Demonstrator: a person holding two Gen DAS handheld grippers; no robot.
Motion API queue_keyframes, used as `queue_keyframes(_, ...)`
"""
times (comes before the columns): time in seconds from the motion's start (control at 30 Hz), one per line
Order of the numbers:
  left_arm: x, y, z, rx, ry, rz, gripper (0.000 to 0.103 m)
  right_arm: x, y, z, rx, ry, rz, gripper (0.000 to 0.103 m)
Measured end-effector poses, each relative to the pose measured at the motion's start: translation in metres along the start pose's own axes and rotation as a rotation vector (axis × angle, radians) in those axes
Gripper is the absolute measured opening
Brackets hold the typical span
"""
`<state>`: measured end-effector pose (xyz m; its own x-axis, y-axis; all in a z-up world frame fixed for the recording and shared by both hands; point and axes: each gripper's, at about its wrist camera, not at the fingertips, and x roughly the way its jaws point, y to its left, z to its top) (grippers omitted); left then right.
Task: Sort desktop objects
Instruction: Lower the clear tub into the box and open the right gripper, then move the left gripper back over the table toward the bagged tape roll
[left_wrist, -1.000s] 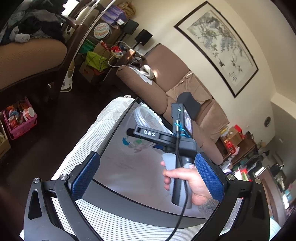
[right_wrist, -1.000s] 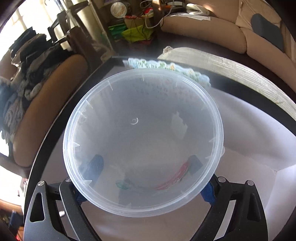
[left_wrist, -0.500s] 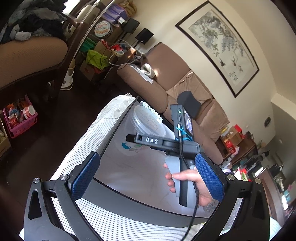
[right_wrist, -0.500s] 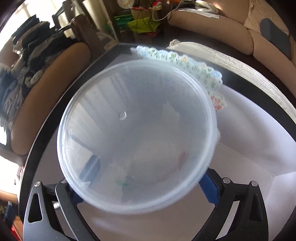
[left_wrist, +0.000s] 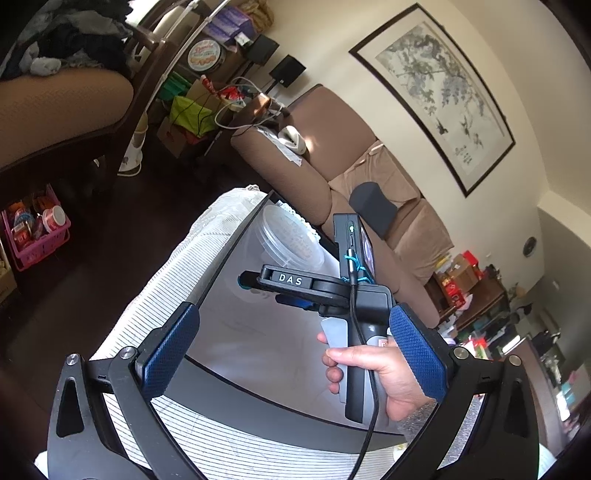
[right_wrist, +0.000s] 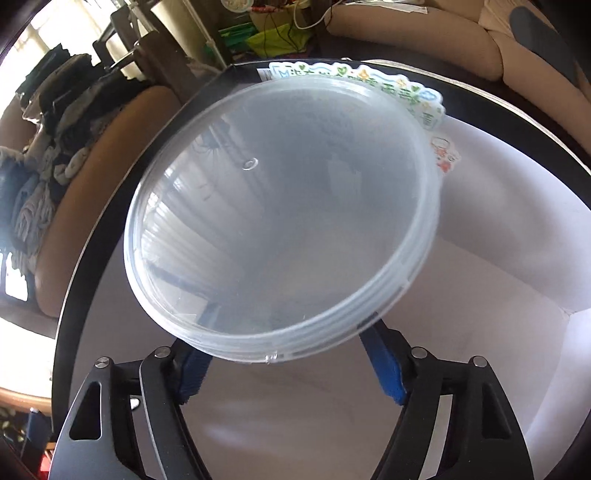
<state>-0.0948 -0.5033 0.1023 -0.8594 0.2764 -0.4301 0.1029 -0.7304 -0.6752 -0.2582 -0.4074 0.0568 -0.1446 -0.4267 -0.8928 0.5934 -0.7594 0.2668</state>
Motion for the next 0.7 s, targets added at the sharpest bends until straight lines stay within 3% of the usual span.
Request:
queue_keyframes(0.17, -0.002, -0.008, 0.002, 0.044, 0.002, 0.013, 0.103, -0.018, 0.007, -0.009, -0.002, 0.018, 0.066, 0.082)
queue_keyframes(0.27, -0.008, -0.02, 0.002, 0.064, -0.014, -0.006, 0.103, -0.061, 0.009, -0.026, -0.025, -0.016, 0.081, 0.083)
queue_keyframes(0.33, -0.011, -0.031, 0.001, 0.08, -0.023, -0.028, 0.103, -0.097, 0.006, -0.042, -0.057, -0.071, 0.118, 0.088)
queue_keyframes(0.47, -0.011, -0.058, -0.005, 0.126, -0.014, -0.041, 0.103, -0.148, -0.007, -0.063, -0.093, -0.11, 0.062, 0.089)
queue_keyframes(0.6, -0.014, -0.097, -0.017, 0.237, 0.002, -0.061, 0.103, -0.222, -0.038, -0.114, -0.053, -0.208, 0.117, 0.089)
queue_keyframes(0.7, -0.015, -0.134, -0.035, 0.36, 0.028, -0.069, 0.103, -0.28, -0.067, -0.169, -0.065, -0.272, 0.083, 0.09)
